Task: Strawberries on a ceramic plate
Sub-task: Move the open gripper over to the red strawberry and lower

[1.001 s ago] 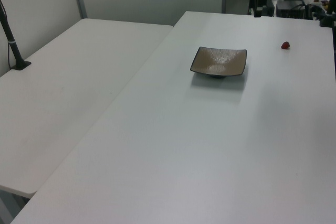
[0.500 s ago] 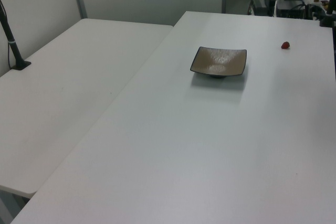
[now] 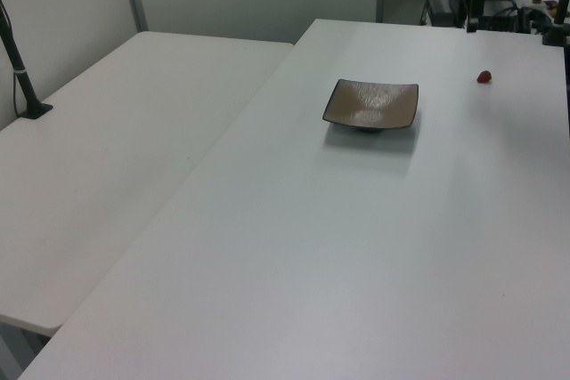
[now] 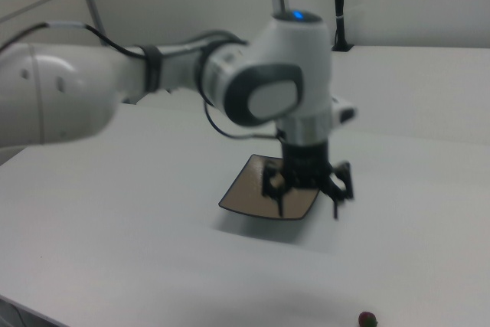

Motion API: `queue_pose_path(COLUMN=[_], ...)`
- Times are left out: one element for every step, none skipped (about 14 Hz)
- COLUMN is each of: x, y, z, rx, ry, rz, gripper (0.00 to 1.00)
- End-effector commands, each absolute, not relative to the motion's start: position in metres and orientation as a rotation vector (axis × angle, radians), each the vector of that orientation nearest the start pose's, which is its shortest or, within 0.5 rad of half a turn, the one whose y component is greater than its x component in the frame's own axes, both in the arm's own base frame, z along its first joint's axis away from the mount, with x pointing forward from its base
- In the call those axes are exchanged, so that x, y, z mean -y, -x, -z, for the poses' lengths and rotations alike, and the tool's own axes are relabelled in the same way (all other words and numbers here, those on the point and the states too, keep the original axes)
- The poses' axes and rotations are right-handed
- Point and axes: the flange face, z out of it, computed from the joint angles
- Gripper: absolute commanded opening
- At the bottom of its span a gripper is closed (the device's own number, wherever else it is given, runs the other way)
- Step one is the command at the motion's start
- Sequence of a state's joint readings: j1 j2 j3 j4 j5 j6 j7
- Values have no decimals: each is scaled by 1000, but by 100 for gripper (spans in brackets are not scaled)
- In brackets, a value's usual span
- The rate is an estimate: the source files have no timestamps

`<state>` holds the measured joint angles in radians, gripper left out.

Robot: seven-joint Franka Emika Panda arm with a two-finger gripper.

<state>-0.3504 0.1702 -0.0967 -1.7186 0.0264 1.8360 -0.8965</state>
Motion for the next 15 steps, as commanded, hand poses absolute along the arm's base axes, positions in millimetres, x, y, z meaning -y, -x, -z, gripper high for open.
queue_pose_path(x=[286,292,297,310,314,315,316,319,324,327,329,330,333,335,335], y=[-549,-548,-547,-544,-543,-544,-545,-543,-541,-540,-540,-542,-541,-539,-537], z=[-434,-414,-406,-396,-388,-379,-368,-358,-350,-344,-341,-332,-330,-321,-316], rx=[687,704,707,693,695,720,737,765,776,790,804,838,876,904,940], ry=[3074,3087,3104,3116,3118,3121,3120,3129,3137,3143,3152,3158,3170,3167,3157], rz=[-96,-133,-132,-150,-174,-197,-228,-265,-281,-289,-289,-311,-342,-381,-412], gripper=[100,100,100,100,100,100,100,100,100,100,100,100,100,100,100])
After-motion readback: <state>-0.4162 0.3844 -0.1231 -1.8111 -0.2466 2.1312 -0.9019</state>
